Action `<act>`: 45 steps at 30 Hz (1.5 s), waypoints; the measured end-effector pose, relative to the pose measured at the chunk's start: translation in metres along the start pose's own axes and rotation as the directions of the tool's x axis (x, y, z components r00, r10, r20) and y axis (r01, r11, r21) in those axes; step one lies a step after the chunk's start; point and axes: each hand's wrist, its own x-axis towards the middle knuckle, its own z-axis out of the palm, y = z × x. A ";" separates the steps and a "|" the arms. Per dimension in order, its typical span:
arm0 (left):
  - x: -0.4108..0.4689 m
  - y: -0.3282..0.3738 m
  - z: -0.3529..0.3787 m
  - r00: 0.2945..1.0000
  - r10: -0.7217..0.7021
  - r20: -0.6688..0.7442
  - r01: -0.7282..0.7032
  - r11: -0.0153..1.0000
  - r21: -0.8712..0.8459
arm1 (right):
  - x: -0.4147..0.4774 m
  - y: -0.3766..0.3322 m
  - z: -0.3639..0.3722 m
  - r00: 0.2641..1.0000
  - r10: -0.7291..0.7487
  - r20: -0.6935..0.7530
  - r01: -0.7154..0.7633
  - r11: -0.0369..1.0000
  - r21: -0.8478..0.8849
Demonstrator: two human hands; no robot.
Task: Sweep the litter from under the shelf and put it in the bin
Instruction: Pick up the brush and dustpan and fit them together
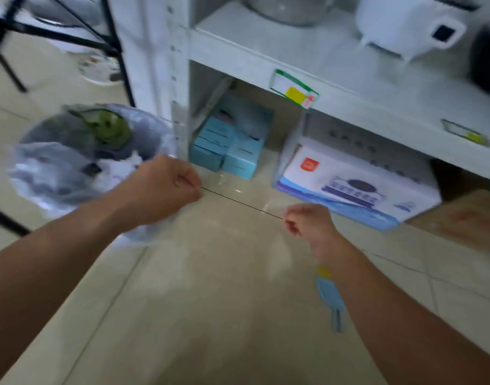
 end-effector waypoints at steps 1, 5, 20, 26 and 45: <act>0.001 0.004 0.019 0.998 -0.002 0.057 0.003 1.000 -0.018 | 0.003 0.030 -0.015 0.996 0.074 -0.044 -0.077 0.996 -0.051; 0.003 0.032 0.105 0.935 0.035 0.353 -0.031 0.999 -0.016 | 0.008 0.147 -0.070 0.922 0.281 -0.267 -0.346 0.907 -0.241; -0.018 0.082 0.337 0.666 -0.180 0.724 0.343 0.936 -0.082 | -0.031 0.238 -0.070 0.882 0.176 -0.436 -0.363 0.845 -0.393; -0.016 0.077 0.341 0.674 -0.269 0.688 0.568 0.785 -0.249 | -0.032 0.216 -0.069 0.876 0.227 -0.426 -0.371 0.881 -0.293; -0.014 0.119 -0.021 0.981 -0.196 0.000 0.086 0.429 -0.899 | -0.131 -0.096 0.012 0.191 -0.977 -0.093 0.924 0.211 -0.318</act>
